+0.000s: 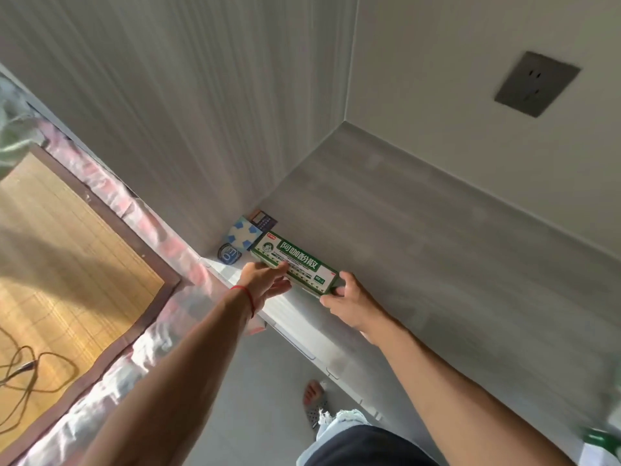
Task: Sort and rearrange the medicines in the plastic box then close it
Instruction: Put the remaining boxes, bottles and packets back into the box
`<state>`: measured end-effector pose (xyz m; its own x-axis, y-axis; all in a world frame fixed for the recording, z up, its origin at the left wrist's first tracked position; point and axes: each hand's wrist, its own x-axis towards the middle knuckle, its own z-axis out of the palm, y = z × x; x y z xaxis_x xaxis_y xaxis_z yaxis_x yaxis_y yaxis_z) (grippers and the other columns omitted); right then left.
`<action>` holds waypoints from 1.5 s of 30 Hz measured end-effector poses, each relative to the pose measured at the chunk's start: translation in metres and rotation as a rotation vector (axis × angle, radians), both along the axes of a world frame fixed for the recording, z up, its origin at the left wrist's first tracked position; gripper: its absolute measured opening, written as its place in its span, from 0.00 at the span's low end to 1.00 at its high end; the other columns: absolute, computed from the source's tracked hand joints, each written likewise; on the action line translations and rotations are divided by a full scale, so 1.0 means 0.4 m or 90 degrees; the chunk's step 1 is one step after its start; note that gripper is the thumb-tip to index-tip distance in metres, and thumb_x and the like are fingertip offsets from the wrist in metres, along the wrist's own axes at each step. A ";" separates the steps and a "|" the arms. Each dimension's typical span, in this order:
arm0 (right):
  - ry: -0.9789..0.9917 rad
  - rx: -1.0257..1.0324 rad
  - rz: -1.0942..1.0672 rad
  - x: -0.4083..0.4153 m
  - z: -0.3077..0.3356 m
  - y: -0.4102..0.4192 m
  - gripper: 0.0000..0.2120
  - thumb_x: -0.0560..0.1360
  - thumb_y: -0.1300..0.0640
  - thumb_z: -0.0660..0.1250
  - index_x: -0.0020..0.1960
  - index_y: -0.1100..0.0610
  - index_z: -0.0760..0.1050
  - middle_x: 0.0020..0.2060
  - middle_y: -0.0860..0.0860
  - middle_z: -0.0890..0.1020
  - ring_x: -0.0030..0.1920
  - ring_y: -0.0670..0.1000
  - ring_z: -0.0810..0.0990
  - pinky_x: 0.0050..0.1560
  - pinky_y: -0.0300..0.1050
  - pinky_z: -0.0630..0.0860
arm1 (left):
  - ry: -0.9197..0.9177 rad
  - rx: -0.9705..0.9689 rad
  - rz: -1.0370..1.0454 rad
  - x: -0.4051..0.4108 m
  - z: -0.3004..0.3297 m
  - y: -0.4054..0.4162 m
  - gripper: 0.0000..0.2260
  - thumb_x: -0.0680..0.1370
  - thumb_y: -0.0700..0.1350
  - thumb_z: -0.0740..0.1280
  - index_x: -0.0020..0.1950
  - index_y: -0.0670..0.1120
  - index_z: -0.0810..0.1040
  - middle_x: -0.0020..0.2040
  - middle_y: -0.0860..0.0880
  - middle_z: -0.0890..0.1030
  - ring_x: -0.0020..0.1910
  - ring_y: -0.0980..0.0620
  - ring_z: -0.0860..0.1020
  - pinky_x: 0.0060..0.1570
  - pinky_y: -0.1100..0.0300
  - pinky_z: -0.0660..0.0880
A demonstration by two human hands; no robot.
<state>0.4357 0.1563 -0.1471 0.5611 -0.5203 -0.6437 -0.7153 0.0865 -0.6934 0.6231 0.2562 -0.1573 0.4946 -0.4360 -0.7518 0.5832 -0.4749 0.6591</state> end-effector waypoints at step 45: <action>-0.017 -0.269 -0.529 -1.543 0.146 0.085 0.08 0.81 0.58 0.68 0.59 0.52 0.80 0.53 0.43 0.84 0.51 0.39 0.82 0.47 0.27 0.76 | -0.519 -0.108 -0.783 -1.428 0.143 -0.242 0.20 0.74 0.42 0.71 0.66 0.50 0.74 0.61 0.46 0.76 0.60 0.46 0.76 0.58 0.54 0.74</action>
<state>-0.1814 0.1901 -0.0887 -0.0846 -0.9496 -0.3019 -0.5195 0.3006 -0.7998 0.0518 0.1592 -0.1001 0.0099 -0.9351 -0.3543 -0.6659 -0.2705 0.6953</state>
